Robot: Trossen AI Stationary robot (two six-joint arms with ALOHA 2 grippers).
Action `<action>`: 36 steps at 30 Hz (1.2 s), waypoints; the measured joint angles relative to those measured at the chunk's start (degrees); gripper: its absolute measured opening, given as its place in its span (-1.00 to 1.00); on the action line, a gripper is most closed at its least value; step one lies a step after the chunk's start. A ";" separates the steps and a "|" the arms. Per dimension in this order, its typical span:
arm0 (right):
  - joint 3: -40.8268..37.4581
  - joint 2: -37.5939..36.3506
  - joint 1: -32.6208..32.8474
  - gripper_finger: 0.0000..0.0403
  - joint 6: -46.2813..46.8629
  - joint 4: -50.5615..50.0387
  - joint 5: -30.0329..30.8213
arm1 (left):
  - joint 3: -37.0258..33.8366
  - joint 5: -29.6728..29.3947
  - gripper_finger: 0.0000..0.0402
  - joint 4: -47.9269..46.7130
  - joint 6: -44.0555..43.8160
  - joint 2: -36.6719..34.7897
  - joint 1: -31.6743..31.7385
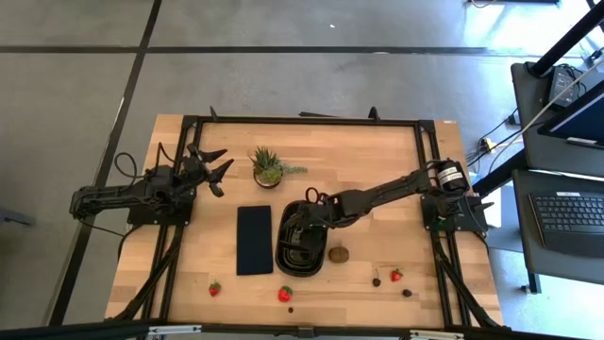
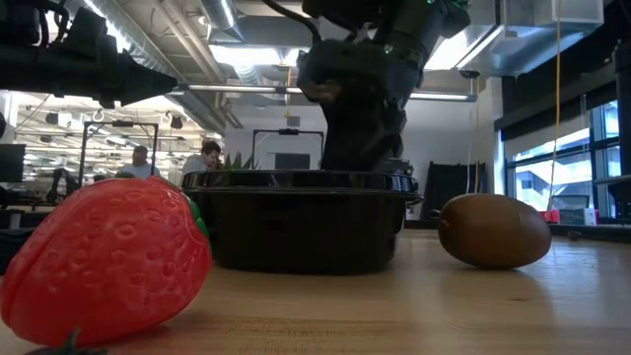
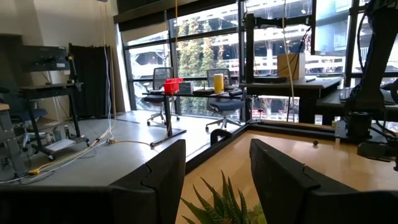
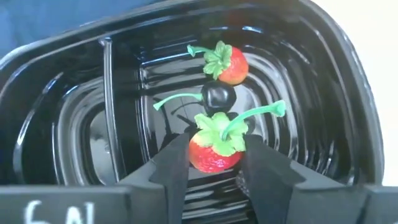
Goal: Pick and placing Produce into tupperware
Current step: Put the red strawberry into the black bin, then put the blueberry into the black bin
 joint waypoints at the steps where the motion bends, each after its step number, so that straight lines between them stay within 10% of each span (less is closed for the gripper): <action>1: 0.00 0.00 -0.10 -0.25 -0.23 -0.27 -0.40 | 0.02 0.00 -0.15 0.00 0.00 0.00 0.00; 17: 0.72 -1.75 -2.92 0.62 3.36 -5.99 -4.80 | 0.01 0.00 -0.15 0.00 0.03 0.00 -0.02; 28: 1.09 -16.73 -1.88 0.64 18.13 -32.09 21.41 | 0.00 0.00 -0.15 -0.22 0.00 0.02 0.00; 36: -4.58 -25.88 1.32 0.64 45.47 -50.33 33.97 | 0.02 0.02 -0.15 -0.24 0.04 0.00 0.00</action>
